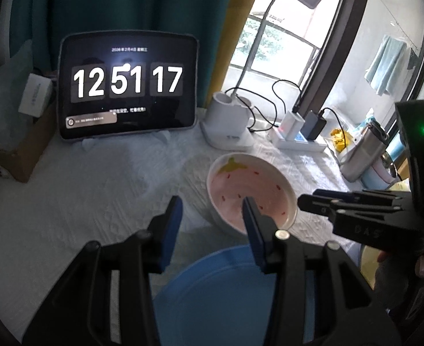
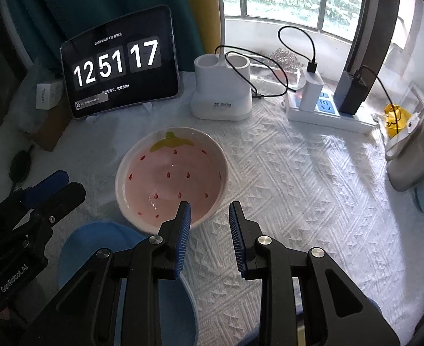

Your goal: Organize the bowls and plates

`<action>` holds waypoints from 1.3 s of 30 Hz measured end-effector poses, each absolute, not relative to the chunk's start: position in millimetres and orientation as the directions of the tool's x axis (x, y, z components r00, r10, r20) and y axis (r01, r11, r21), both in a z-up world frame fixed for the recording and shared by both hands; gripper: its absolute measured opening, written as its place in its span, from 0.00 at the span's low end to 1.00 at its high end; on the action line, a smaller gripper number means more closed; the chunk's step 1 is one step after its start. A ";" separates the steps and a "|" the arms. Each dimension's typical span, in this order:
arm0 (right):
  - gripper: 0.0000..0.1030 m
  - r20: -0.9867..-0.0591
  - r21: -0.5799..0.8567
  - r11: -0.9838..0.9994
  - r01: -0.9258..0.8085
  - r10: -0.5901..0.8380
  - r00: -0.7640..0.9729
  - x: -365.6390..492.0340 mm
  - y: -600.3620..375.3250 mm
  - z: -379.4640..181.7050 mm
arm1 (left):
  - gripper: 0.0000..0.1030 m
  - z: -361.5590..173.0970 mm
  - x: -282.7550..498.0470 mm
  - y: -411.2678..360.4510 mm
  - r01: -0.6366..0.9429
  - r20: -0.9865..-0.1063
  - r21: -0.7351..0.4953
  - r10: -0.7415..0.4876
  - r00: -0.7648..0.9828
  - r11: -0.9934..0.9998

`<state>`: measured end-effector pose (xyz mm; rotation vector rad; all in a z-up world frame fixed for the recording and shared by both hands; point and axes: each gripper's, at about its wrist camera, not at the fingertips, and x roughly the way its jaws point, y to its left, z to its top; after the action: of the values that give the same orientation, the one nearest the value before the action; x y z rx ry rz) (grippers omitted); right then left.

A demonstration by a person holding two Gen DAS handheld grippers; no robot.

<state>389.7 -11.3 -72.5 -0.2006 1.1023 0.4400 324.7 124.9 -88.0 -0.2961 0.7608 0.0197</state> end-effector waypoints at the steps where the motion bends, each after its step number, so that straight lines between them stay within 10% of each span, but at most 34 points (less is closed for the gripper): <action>1: 0.28 -0.896 0.062 0.898 -0.437 0.243 0.372 392.6 -10.5 -74.6 | 0.43 -89.0 326.6 124.5 -0.124 -0.684 -0.259 -0.091 0.724 0.958; 39: 0.28 -0.957 0.143 0.890 -0.433 0.235 0.168 427.9 9.6 -126.8 | 0.41 -138.5 373.1 110.2 -0.095 -0.776 -0.303 -0.188 0.602 0.948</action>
<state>427.9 9.6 -126.8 -0.1777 1.3202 0.4786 373.1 110.2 -138.5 -0.3306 0.9283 -0.0547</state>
